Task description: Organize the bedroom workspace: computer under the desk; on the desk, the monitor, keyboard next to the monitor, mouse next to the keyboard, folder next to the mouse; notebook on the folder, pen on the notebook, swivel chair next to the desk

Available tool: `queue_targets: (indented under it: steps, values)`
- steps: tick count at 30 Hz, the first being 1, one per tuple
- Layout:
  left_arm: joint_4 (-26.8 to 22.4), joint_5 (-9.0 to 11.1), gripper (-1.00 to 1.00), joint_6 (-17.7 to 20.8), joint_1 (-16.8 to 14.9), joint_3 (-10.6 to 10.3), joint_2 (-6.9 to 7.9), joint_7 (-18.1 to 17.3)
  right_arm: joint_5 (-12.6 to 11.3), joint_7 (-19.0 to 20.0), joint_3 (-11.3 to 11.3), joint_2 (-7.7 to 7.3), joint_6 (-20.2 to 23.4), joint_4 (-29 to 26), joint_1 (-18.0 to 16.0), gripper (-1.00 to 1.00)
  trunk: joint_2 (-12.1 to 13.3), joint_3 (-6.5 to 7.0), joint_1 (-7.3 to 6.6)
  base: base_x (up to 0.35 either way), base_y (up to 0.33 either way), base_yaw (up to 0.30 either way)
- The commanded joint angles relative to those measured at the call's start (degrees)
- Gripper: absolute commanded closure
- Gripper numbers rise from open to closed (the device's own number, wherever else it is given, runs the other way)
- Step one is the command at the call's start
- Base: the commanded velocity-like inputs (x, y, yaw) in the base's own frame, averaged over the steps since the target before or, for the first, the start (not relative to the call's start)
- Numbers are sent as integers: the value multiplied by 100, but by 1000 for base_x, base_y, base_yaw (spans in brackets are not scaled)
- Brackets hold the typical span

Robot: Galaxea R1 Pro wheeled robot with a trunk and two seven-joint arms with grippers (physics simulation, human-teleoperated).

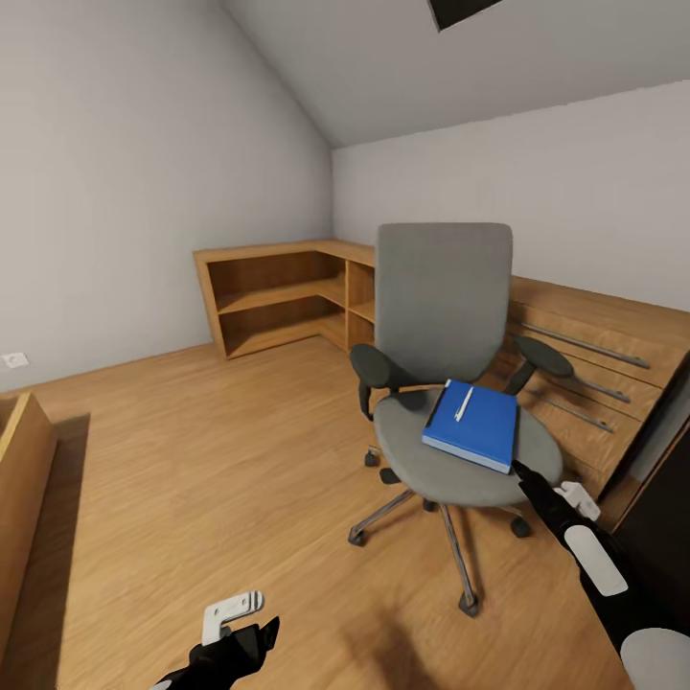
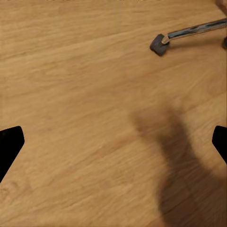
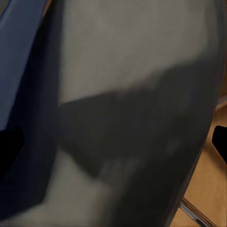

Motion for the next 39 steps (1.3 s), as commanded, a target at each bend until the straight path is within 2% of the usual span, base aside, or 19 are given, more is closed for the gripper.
queue_targets:
  steps: [1, 14, 33, 39]
  values:
    - [-7, 61, -100, 17, -2, -8, 0, 51, -69, 15, 14, 2, 35, 257, 5, -100, -1, -9, 1, 175, 0, 93]
    - [-4, 62, -100, 22, -2, -10, 0, 51, -68, 15, 14, 1, 35, 242, 5, -100, -1, -75, 1, 246, 0, 104]
    - [4, 62, -100, 18, -2, -13, 0, 51, -69, 15, 14, 1, 35, 247, 5, -100, -1, -168, 1, 7, 0, 90]
    - [7, 62, -100, 24, -2, -18, 0, 51, -65, 15, 14, 0, 35, 249, 5, -100, -1, -169, 1, -188, 0, 3]
